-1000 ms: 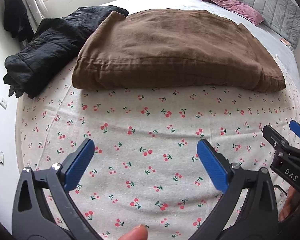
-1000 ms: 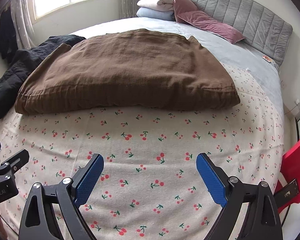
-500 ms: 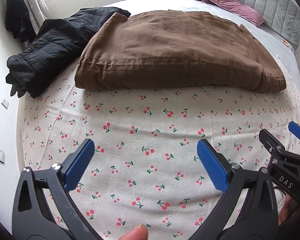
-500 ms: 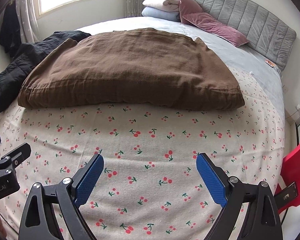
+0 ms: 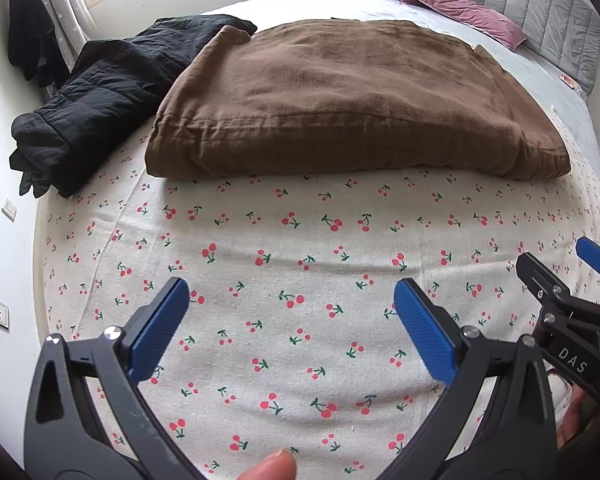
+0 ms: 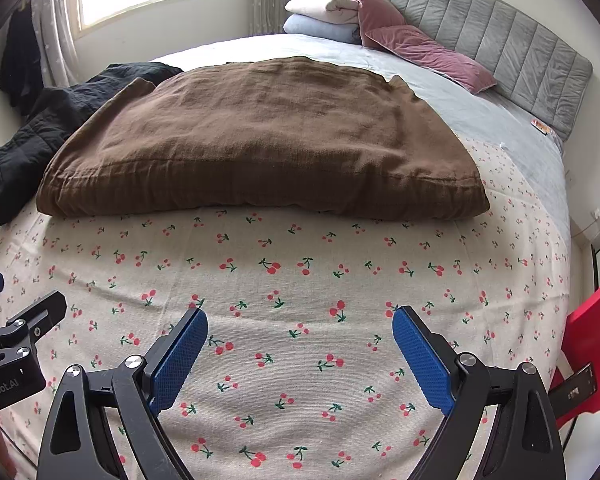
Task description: Fold large clothes
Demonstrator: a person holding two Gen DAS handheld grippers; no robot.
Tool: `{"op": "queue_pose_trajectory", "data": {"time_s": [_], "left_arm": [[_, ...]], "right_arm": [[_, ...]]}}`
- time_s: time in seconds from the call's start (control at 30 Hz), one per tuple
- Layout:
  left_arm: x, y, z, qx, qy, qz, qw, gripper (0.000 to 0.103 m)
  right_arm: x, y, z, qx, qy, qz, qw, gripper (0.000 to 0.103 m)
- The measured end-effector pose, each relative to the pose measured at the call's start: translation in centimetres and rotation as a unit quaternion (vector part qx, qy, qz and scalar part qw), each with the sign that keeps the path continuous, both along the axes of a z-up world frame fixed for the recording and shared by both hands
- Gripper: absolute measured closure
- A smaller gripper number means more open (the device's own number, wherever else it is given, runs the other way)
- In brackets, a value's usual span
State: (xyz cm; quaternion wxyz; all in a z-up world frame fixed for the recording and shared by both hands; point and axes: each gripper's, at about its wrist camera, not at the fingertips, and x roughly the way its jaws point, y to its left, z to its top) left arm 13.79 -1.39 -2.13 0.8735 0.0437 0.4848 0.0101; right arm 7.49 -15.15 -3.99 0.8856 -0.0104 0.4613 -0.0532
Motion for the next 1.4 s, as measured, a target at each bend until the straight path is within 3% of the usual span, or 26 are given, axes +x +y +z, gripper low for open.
{"op": "queue_pose_trajectory", "data": {"time_s": [1.4], "left_arm": [[-0.10, -0.28, -0.35, 0.000, 0.005, -0.004, 1.0000, 0.001]], "right_arm": [[-0.37, 0.16, 0.05, 0.000, 0.000, 0.002, 1.000, 0.008]]}}
